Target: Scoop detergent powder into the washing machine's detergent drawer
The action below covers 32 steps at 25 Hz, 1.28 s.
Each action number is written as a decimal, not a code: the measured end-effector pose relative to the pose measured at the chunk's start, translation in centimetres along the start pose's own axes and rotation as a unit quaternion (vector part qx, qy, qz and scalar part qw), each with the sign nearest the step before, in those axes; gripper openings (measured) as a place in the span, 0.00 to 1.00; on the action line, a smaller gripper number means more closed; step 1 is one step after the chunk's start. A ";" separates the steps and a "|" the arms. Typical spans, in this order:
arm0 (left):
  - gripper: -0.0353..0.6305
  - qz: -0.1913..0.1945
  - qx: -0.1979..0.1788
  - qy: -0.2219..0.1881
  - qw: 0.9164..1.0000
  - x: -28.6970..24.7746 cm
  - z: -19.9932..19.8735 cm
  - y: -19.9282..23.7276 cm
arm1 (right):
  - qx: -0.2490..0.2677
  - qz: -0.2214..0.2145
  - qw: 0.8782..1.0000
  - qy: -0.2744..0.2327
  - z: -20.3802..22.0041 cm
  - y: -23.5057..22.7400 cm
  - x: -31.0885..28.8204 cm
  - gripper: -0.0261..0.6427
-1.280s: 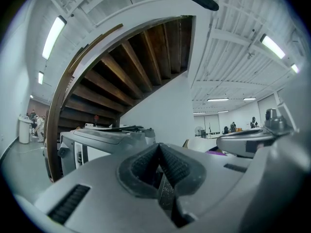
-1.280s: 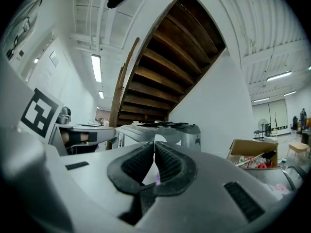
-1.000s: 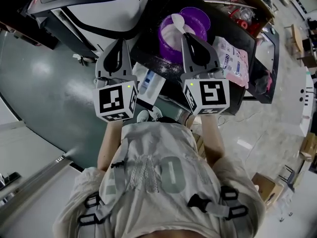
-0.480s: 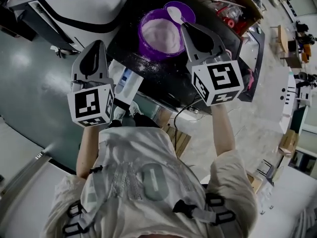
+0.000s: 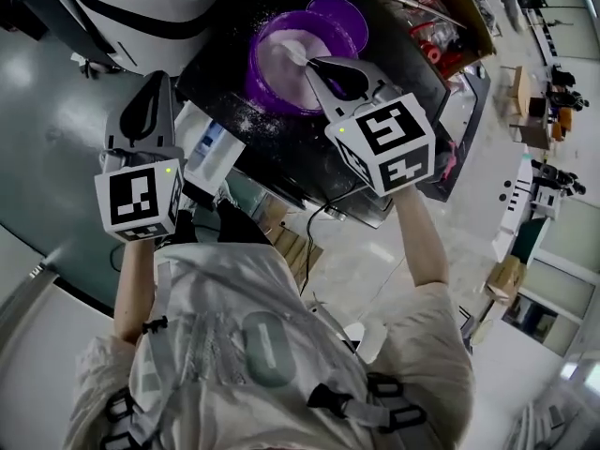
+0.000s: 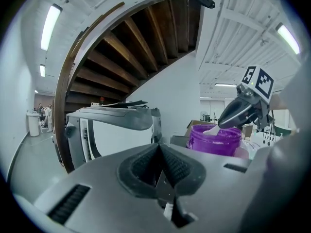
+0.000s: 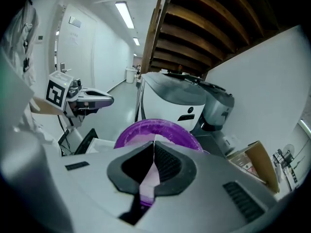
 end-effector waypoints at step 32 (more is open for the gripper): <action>0.08 -0.024 0.020 0.010 0.999 0.9 1.9 1.8 | -0.181 -0.173 0.961 0.113 0.1 0.7 -0.5 0.06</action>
Point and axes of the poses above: the fingertips, and each gripper's own axes: x backward along the fingers, y to its left, z out of its underside, the point moved 8 cm from there along x, backward along the fingers, and after that the axes turned 10 degrees about z, right-handed, at the moved point
